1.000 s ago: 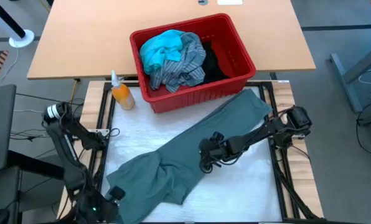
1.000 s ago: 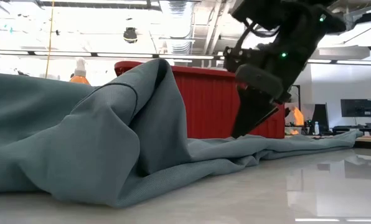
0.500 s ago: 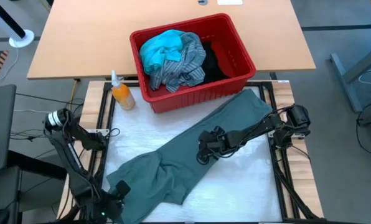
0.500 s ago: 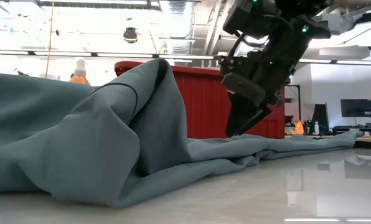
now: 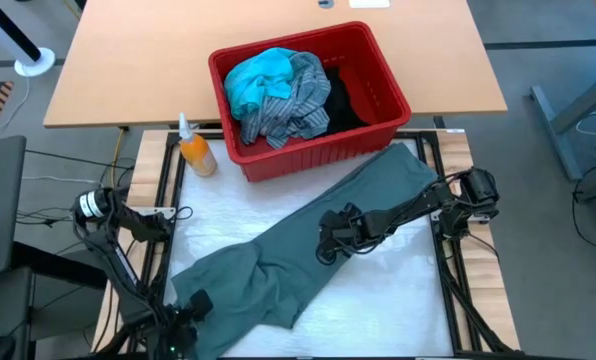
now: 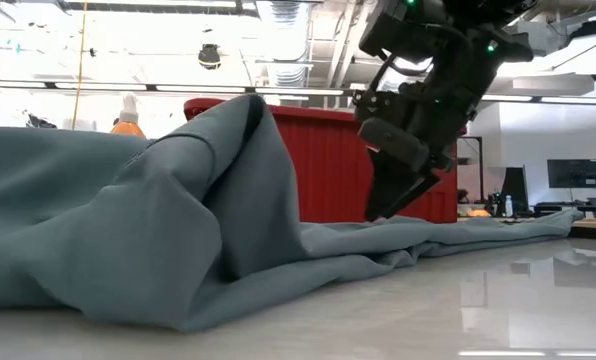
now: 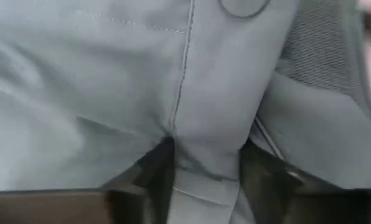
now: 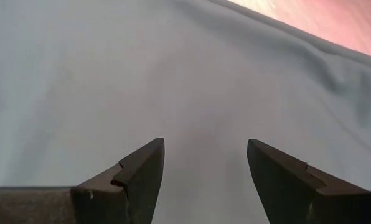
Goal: Fold Laundry from Bin
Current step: Fold the dark blue pants
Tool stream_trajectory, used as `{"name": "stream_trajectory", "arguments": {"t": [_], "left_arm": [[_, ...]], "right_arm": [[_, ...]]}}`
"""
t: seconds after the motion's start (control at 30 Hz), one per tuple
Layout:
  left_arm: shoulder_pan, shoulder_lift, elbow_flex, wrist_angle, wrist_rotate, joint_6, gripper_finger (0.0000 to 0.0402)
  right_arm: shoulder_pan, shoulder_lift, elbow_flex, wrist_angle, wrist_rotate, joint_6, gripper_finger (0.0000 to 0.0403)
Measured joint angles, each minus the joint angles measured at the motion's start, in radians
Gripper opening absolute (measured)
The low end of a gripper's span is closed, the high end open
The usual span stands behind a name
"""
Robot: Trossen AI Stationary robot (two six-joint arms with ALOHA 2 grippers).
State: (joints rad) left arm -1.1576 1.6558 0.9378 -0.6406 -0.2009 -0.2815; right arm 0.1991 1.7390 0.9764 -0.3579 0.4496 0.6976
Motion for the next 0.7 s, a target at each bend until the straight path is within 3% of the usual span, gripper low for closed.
{"name": "stream_trajectory", "arguments": {"t": [0.17, 0.37, 0.53, 0.7], "left_arm": [[0.001, -0.005, -0.038, 0.036, -0.006, -0.069, 0.0020], [0.021, -0.069, -0.043, -0.030, -0.132, -0.143, 0.0005], [0.045, -0.188, -0.043, -0.115, -0.247, -0.230, 0.0002], [0.049, -0.347, -0.043, -0.136, -0.245, -0.258, 0.0002]], "right_arm": [[-0.001, 0.000, 0.000, -0.052, 0.002, 0.015, 0.0258], [-0.039, 0.000, 0.000, -0.192, 0.019, 0.159, 0.0258], [-0.081, 0.000, 0.000, -0.223, 0.027, 0.185, 0.0258], [-0.124, 0.000, 0.000, -0.240, 0.028, 0.249, 0.0258]]}}
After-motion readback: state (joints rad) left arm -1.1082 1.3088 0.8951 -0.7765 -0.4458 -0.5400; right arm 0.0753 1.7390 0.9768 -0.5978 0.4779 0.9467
